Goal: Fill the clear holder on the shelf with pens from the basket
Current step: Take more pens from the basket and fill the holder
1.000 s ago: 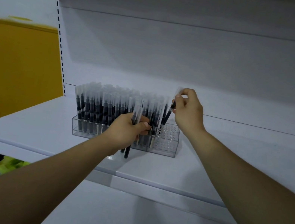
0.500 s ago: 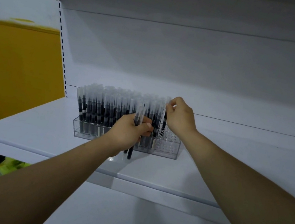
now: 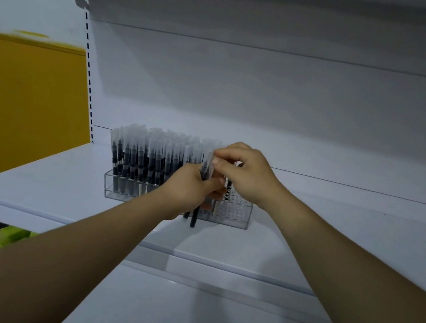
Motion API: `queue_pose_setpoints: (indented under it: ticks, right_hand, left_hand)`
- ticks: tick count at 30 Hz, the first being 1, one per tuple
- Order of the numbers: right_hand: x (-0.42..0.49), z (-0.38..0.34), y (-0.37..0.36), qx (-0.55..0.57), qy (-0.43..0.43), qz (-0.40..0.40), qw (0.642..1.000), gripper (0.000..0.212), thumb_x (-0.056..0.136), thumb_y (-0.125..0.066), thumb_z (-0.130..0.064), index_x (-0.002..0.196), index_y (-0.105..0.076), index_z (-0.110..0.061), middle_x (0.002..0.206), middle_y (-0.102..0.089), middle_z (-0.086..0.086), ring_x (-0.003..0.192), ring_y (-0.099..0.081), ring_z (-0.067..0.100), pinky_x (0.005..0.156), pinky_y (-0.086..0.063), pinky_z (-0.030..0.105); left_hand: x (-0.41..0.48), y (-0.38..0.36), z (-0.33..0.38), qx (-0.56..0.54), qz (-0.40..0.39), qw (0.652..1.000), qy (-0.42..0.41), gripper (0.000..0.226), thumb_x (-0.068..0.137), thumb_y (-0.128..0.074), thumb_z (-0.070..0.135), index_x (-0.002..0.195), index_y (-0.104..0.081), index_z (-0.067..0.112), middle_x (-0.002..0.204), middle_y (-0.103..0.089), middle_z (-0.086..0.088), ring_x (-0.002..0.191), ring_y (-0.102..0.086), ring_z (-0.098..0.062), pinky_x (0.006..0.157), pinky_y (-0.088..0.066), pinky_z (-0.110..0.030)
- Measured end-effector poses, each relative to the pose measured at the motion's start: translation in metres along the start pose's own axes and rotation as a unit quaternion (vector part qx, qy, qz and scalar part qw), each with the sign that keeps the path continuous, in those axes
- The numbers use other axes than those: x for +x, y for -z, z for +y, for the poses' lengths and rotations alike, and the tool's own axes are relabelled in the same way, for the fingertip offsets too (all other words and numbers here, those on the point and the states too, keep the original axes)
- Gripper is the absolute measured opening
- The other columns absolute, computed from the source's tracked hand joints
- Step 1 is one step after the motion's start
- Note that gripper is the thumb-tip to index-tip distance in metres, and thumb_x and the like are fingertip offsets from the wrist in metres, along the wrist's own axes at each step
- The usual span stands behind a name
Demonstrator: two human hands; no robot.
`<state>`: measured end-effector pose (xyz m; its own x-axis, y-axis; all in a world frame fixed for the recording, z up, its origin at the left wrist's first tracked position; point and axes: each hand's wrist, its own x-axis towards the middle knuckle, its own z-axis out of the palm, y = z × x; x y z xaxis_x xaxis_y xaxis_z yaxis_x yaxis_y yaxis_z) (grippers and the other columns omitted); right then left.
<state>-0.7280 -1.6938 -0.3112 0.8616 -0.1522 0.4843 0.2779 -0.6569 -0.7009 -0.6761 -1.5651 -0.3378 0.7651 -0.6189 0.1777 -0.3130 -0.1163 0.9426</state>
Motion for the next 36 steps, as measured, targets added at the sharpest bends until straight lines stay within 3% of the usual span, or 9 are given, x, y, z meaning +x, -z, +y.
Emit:
queue_pose_setpoints:
  ticks: [3,7,10,12,15,22,27,30,36]
  right_hand:
    - [-0.001,0.0,0.0,0.019,-0.02,0.012,1.0,0.008,0.094,-0.059,-0.018,0.096,-0.067,-0.018,0.104,-0.059,-0.004,0.089,-0.055,0.002,0.077,-0.041,0.011]
    - [0.009,-0.003,0.005,0.122,-0.064,0.149,0.979,0.016,0.099,-0.046,-0.018,0.089,-0.058,-0.02,0.091,-0.066,-0.001,0.085,-0.064,0.014,0.072,-0.049,0.025]
    - [0.018,-0.006,0.019,0.175,-0.065,0.242,0.952,0.014,0.102,-0.039,-0.019,0.095,-0.051,-0.02,0.089,-0.067,0.006,0.077,-0.067,0.02,0.061,-0.051,0.026]
    - [0.022,-0.001,0.026,0.156,-0.051,0.268,0.949,0.012,0.103,-0.038,-0.02,0.101,-0.05,-0.019,0.087,-0.064,0.003,0.076,-0.065,0.018,0.062,-0.053,0.026]
    - [0.025,0.012,0.024,0.093,-0.041,0.265,0.959,0.013,0.102,-0.039,-0.022,0.094,-0.05,-0.025,0.084,-0.062,-0.001,0.081,-0.065,0.02,0.074,-0.057,0.037]
    - [0.027,0.035,0.011,0.018,-0.052,0.232,0.971,0.012,0.102,-0.04,-0.026,0.102,-0.052,-0.022,0.089,-0.063,-0.004,0.089,-0.063,0.021,0.082,-0.056,0.048]
    - [0.029,0.033,0.008,-0.007,-0.035,0.224,0.974,0.012,0.102,-0.04,-0.024,0.101,-0.051,-0.022,0.087,-0.062,-0.004,0.086,-0.063,0.018,0.08,-0.056,0.044]
    - [0.026,0.034,0.003,-0.037,-0.021,0.21,0.977,0.014,0.102,-0.039,-0.02,0.104,-0.053,-0.017,0.082,-0.062,-0.003,0.078,-0.061,0.02,0.074,-0.052,0.037]
    - [0.023,0.047,-0.007,-0.098,-0.052,0.184,0.977,0.02,0.102,-0.038,-0.023,0.108,-0.053,-0.013,0.08,-0.058,0.003,0.07,-0.054,0.024,0.067,-0.047,0.037]
  left_hand:
    - [-0.002,0.0,0.0,0.001,-0.005,1.0,0.008,0.017,0.094,-0.059,0.017,0.102,-0.066,0.003,0.093,-0.07,-0.013,0.082,-0.068,-0.02,0.077,-0.059,-0.038]
    - [-0.003,0.004,-0.009,0.012,0.005,1.0,0.027,0.006,0.092,-0.062,0.015,0.093,-0.065,0.01,0.091,-0.069,-0.01,0.084,-0.065,-0.025,0.084,-0.056,-0.044]
    - [-0.003,0.011,-0.017,0.021,0.015,0.999,0.041,0.005,0.094,-0.06,0.015,0.09,-0.063,0.017,0.096,-0.068,-0.008,0.095,-0.066,-0.024,0.082,-0.056,-0.037]
    - [-0.003,0.014,-0.019,0.022,0.017,0.999,0.044,0.009,0.095,-0.058,0.016,0.088,-0.062,0.02,0.102,-0.068,-0.008,0.098,-0.065,-0.022,0.078,-0.055,-0.032]
    - [-0.002,0.014,-0.02,0.026,0.016,0.999,0.041,0.01,0.096,-0.056,0.016,0.088,-0.061,0.021,0.104,-0.067,-0.009,0.101,-0.065,-0.023,0.079,-0.055,-0.032]
    - [0.0,0.013,-0.02,0.041,0.013,0.998,0.039,0.008,0.095,-0.057,0.017,0.089,-0.062,0.019,0.104,-0.068,-0.012,0.104,-0.064,-0.032,0.092,-0.052,-0.046]
    - [0.002,0.014,-0.023,0.041,0.009,0.998,0.035,0.008,0.095,-0.057,0.017,0.09,-0.062,0.018,0.103,-0.068,-0.009,0.1,-0.065,-0.021,0.095,-0.051,-0.045]
    - [0.003,0.014,-0.025,0.037,0.011,0.999,0.033,0.006,0.095,-0.058,0.017,0.092,-0.063,0.018,0.101,-0.068,-0.007,0.099,-0.065,-0.022,0.096,-0.049,-0.044]
    - [0.003,0.012,-0.024,0.042,0.011,0.999,0.029,0.008,0.095,-0.058,0.017,0.088,-0.062,0.02,0.099,-0.068,-0.008,0.1,-0.065,-0.024,0.094,-0.051,-0.043]
